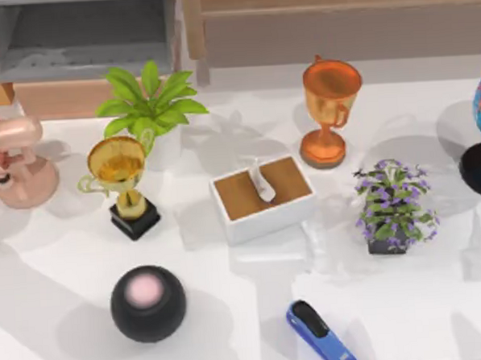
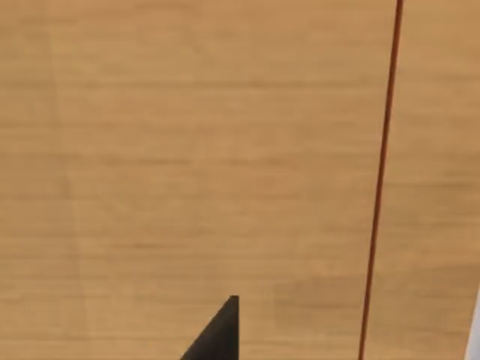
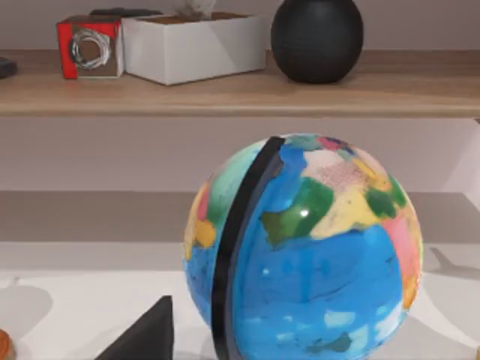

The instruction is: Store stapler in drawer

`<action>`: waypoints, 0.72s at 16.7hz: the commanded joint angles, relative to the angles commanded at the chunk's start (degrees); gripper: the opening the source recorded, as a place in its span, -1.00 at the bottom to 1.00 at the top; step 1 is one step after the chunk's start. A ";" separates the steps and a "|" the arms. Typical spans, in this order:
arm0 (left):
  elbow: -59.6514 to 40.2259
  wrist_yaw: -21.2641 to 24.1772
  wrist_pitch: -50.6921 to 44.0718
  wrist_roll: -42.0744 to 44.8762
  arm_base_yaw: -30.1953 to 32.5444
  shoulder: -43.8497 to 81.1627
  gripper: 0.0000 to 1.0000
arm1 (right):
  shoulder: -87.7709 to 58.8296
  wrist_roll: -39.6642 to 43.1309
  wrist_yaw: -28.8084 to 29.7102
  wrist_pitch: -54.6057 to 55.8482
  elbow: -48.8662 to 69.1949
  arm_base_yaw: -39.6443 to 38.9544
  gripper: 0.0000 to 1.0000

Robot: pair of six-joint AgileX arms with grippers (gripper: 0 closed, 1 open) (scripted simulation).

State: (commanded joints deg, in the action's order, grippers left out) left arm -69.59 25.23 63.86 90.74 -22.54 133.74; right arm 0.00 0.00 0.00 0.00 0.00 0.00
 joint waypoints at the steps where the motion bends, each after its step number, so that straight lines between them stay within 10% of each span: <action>1: 0.00 0.00 0.00 0.00 0.00 0.00 -0.06 | 0.00 0.00 0.00 0.00 0.00 0.00 1.00; 7: 0.00 0.00 0.00 0.00 0.00 0.00 -0.96 | 0.00 0.00 0.00 0.00 0.00 0.00 1.00; 12: 0.00 0.00 0.00 0.00 0.00 0.00 -1.00 | 0.00 0.00 0.00 0.00 0.00 0.00 1.00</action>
State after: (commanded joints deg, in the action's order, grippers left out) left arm -69.59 25.23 63.86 90.74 -22.54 133.74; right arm 0.00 0.00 0.00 0.00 0.00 0.00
